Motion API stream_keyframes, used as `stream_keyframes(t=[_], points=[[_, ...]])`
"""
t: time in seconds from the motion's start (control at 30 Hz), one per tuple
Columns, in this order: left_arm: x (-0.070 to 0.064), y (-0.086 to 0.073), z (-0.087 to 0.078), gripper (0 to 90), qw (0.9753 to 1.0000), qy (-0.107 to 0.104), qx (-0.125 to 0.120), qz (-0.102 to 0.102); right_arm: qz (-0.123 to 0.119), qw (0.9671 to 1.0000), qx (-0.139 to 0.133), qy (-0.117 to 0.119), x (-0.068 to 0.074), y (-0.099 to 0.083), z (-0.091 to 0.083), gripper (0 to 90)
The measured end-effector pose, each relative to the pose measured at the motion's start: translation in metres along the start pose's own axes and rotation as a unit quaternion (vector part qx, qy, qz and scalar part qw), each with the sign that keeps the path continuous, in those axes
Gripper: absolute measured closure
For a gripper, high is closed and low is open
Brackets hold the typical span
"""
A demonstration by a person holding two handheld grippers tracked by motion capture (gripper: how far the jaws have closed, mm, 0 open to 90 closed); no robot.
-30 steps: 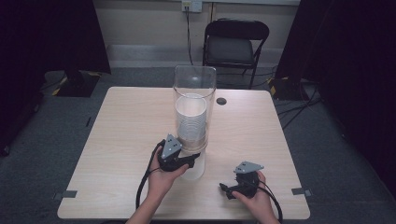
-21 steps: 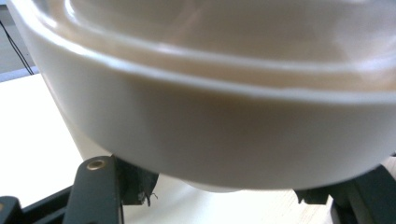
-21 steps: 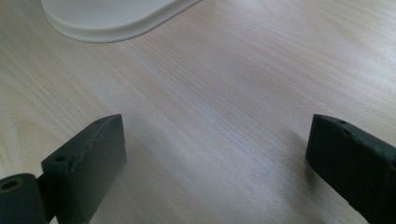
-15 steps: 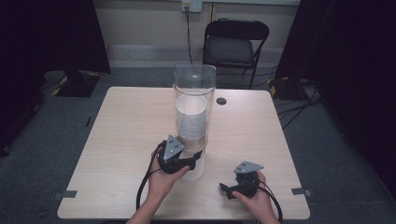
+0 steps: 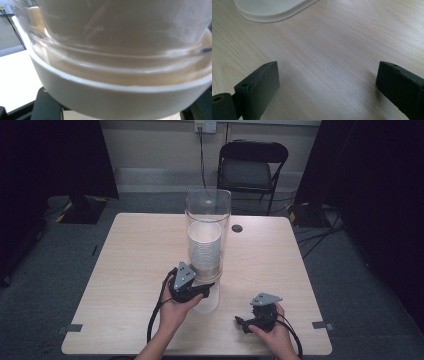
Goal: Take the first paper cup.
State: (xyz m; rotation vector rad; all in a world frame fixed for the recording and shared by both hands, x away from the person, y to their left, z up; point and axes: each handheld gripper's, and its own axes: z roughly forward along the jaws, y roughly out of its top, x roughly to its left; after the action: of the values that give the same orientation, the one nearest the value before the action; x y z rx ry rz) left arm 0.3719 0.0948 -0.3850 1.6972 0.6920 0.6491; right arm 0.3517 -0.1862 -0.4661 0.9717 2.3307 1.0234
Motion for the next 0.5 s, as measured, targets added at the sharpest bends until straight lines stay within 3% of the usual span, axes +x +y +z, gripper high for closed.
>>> stream_keyframes(t=[0.2,0.27,0.33,0.37,0.4,0.43,0.47,0.5], points=[[0.001,-0.002,0.001,33.8,1.0,0.001,-0.001,0.006,0.001,1.0,0.0,0.0,0.0,0.0,0.0,4.4],[-0.001,-0.006,0.002,33.9,0.9999,0.002,-0.014,-0.001,0.002,1.0,0.0,0.0,0.0,0.0,0.0,4.4],[-0.002,-0.013,0.004,33.9,0.9999,0.009,0.005,0.003,0.002,1.0,0.0,-0.001,0.001,0.0,0.0,4.4],[-0.003,-0.02,0.008,34.6,0.9991,0.014,0.04,0.0,0.003,1.0,0.0,-0.001,0.001,0.0,0.0,4.4],[-0.002,-0.032,0.01,35.4,0.9996,-0.001,0.02,-0.018,0.003,1.0,0.0,-0.001,0.001,0.0,0.0,4.3],[-0.003,-0.034,0.008,35.5,0.9998,0.005,0.011,-0.014,0.003,1.0,0.0,-0.001,0.0,0.0,0.0,4.3],[-0.005,-0.032,0.008,35.4,0.9998,0.01,0.016,-0.001,0.001,1.0,-0.001,-0.001,0.001,0.0,0.0,4.4],[-0.006,-0.03,0.008,35.2,0.9997,0.005,0.024,-0.006,0.005,1.0,0.001,-0.001,0.001,0.0,-0.001,4.4]])
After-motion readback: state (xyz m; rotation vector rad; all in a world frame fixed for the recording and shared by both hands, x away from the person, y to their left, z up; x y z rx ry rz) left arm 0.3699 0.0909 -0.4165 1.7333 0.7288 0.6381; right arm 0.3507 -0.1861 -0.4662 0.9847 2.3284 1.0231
